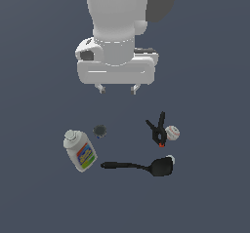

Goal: Pick up a designated object from a clutter of objects.

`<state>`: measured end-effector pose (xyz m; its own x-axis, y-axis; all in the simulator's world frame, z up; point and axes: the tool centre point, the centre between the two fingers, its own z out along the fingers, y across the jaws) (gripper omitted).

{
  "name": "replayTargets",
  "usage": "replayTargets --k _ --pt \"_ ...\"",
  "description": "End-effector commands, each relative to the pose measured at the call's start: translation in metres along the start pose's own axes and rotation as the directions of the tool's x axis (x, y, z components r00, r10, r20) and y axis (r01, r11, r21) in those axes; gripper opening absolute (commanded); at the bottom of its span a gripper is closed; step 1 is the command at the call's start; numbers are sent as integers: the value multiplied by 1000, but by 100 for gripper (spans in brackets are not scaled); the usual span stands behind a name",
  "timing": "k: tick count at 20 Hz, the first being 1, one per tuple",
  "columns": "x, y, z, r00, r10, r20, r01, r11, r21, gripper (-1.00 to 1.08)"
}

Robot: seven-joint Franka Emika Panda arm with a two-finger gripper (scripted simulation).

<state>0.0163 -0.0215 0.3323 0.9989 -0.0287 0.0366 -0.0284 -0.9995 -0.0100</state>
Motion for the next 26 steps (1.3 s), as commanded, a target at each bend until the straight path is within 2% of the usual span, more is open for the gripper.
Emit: replayTargets --k 1,11,18,26 --pt "0 0 0 1000 0 0 0 1000 0 100" --pt "8 -26 -16 998 -37 -54 38 999 15 100" --pt "11 -26 -13 997 -57 -51 58 998 11 100" --pt "25 -29 2 986 -163 -43 163 987 -4 100"
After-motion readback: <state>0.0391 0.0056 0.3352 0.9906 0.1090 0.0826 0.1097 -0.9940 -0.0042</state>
